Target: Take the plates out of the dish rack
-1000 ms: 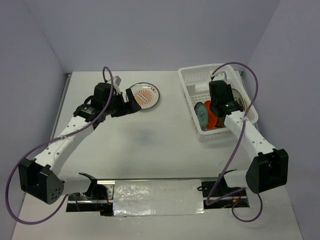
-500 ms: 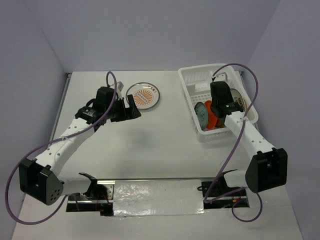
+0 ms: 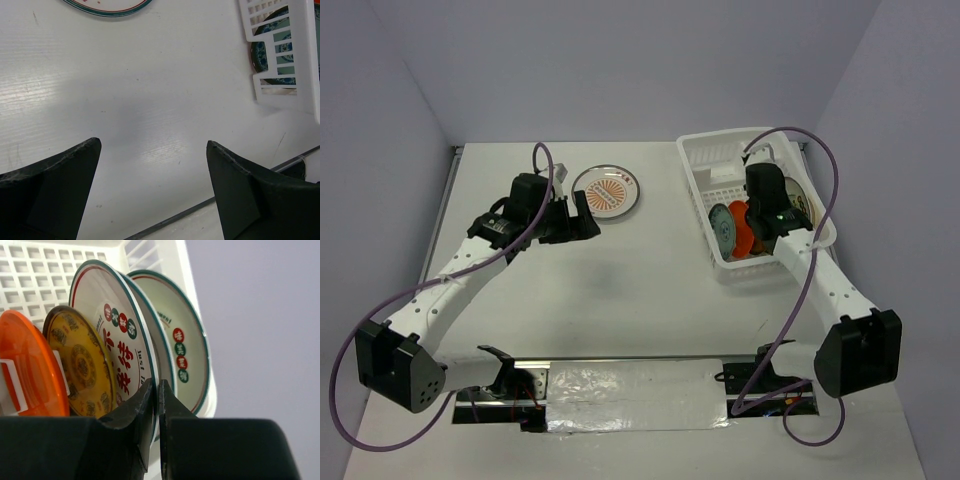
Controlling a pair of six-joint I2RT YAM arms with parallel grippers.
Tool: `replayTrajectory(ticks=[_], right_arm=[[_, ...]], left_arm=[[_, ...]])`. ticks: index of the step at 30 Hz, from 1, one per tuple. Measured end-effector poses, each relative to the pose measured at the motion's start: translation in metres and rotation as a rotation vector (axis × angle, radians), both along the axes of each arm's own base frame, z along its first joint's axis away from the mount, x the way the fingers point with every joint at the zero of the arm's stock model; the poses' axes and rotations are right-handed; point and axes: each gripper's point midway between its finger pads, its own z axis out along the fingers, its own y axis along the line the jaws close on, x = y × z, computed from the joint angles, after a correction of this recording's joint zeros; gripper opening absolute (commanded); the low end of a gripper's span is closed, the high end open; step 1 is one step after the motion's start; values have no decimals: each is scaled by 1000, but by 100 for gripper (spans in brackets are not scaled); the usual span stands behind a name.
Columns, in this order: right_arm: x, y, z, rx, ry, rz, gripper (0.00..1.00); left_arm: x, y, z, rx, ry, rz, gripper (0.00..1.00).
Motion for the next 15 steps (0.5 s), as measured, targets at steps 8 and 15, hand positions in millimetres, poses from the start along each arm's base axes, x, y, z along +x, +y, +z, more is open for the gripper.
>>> replayTrajectory(ticks=[8,15], right_arm=[[-1,6,41,-79,-99,42,0],[-9,32,93,-180,-202,86,0]], left_arm=[[2,-2,2,-10,-12,-7,99],[4,-9,6,-35,-28,-30,100]])
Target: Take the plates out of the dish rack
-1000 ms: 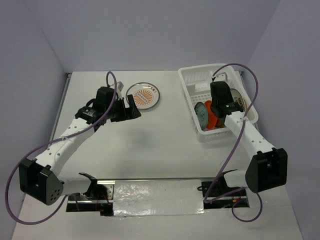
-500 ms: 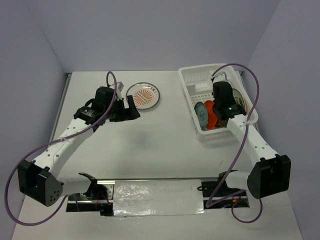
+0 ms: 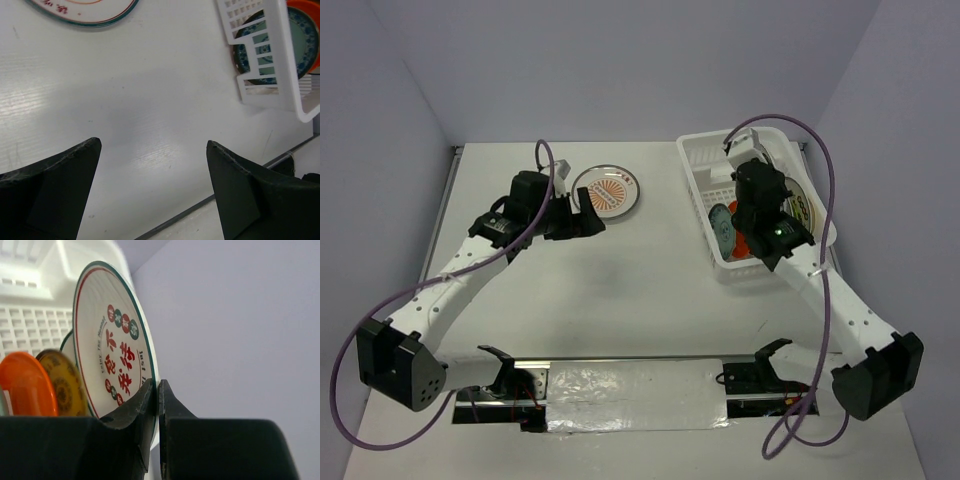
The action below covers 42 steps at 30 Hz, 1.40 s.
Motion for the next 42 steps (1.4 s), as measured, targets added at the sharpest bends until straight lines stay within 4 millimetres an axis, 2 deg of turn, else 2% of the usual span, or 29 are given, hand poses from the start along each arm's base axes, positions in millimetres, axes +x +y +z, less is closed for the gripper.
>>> replayTrajectory(ticks=[3,5,9,11,12,14,17,19,21,22,23,24,25,26,27,28,29,30,32,33,34,36,39,42], right_arm=[[-14,21,41,-10,-101,44,0],[-25,37,71,48,-180,89,0],[-45,54,130,306,-322,204,0],[-55,65,148,447,-366,304,0],[-58,75,151,512,-367,367,0],[-67,98,147,638,-332,504,0],[-76,137,131,793,-231,679,0],[-80,161,109,878,-132,768,0],[-82,178,85,950,-31,827,0],[-83,184,71,987,25,844,0],[-84,188,60,1019,70,851,0],[-86,191,53,1049,106,861,0],[-87,193,49,1069,128,867,0],[-85,191,48,1089,129,863,0],[-81,187,47,1094,115,847,0],[-77,182,44,1100,106,826,5],[-74,180,42,1116,105,819,10],[-73,180,42,1123,101,825,37],[-72,181,45,1155,91,834,98],[-71,181,45,1165,91,835,100],[-70,179,45,1160,87,829,100],[-63,168,43,1142,55,768,100],[-52,142,35,1091,8,631,100],[-52,125,30,1050,-21,558,100]], left_arm=[[3,-11,9,-45,-33,-41,99],[3,-26,21,-94,-73,-101,99],[-3,-67,59,-191,-195,-250,100],[-6,-83,79,-239,-271,-314,99],[-6,-89,89,-261,-314,-340,99],[-5,-95,104,-293,-380,-372,100],[-4,-100,125,-336,-473,-401,97],[-3,-101,129,-346,-499,-403,93],[-2,-101,130,-350,-511,-399,83],[-2,-100,128,-351,-513,-396,74],[-2,-100,126,-356,-508,-390,59],[-3,-99,124,-361,-500,-385,28],[0,-96,119,-348,-498,-369,15],[2,-93,117,-343,-492,-352,3],[-2,-94,118,-360,-483,-376,0],[-7,-96,124,-381,-491,-398,0],[-8,-94,128,-379,-499,-388,0],[-8,-93,128,-375,-496,-378,0],[-3,-93,127,-376,-473,-356,0],[4,-92,124,-362,-462,-327,0],[14,-89,116,-350,-429,-281,0],[43,-70,90,-313,-339,-151,0],[89,-25,37,-252,-182,69,0],[127,19,-17,-189,-40,256,0]])
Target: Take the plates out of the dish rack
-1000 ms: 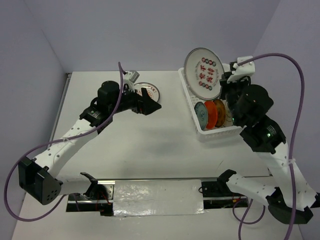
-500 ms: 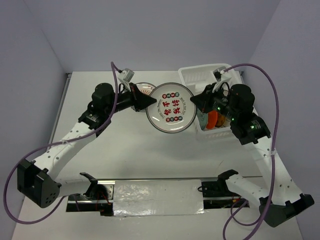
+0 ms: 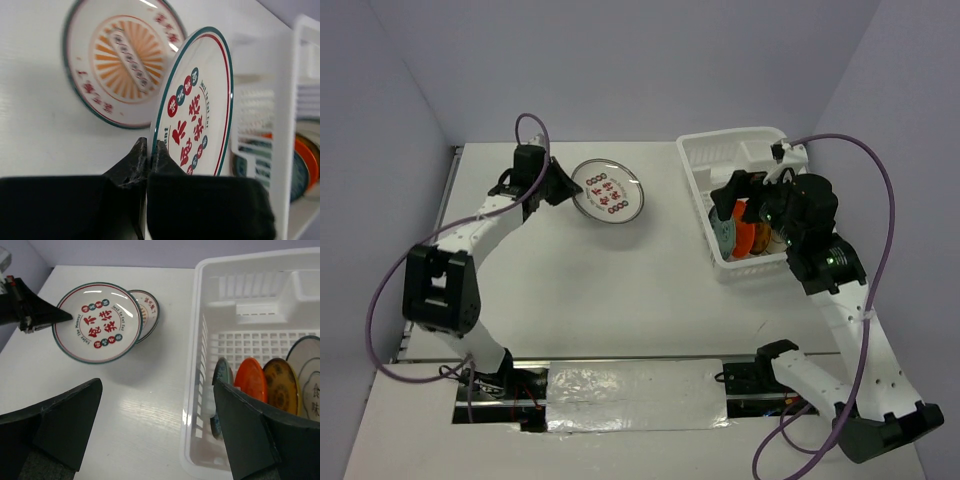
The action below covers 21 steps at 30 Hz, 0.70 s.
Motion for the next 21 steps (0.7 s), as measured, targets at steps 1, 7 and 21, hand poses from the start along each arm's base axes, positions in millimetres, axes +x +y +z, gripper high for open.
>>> replayTrajectory(ticks=[1,7,21], right_arm=[[-2,-3,0,-8,-5,-12,100],[-17,-18,5,-35,-38,-57,100],[-12,-78,-16,-285,-1,-305,100]], left_arm=[[13,11,-14,7,43,45,0],[74,26,-54,15,144,134,10],[78,29,-99,-3,261,172,100]])
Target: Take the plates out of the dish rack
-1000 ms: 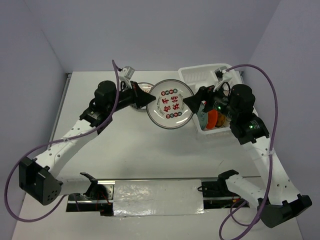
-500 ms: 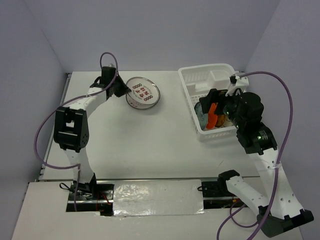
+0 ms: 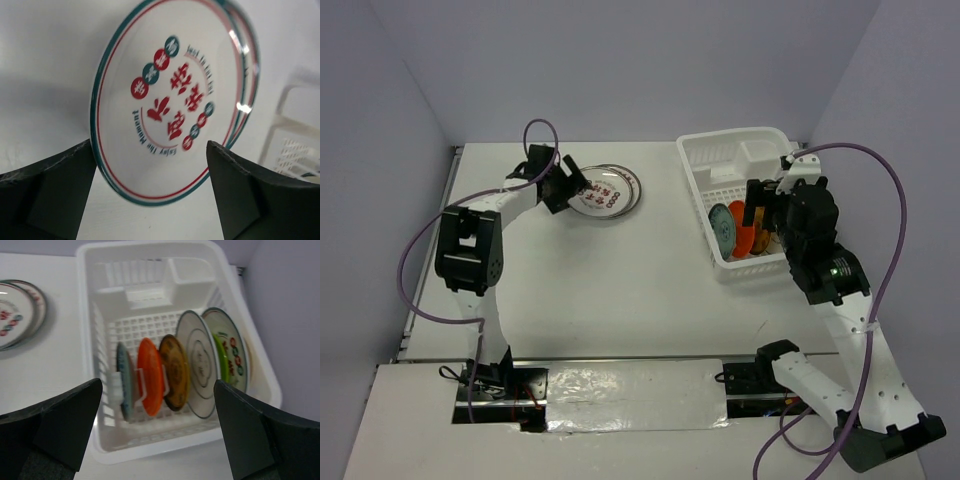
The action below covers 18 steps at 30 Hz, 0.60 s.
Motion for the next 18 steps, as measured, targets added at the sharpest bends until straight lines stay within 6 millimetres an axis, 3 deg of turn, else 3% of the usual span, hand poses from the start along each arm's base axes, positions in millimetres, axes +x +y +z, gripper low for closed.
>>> replayTrajectory(ticks=[5,11,14,18], right_arm=[[9,-32,-34,-167,77,-141,100],[14,-60,-55,-318,143,-255,97],[20,-70,-53,-356,136,-286,89],[36,-80,-61,-389,158,-313,76]], left_arm=[[-38,-11,-32,-3,122,-52,100],[-61,-28,-32,-4,155,-130,99],[-77,-34,-14,-1,145,-174,99],[-93,-42,36,1,38,-226,99]])
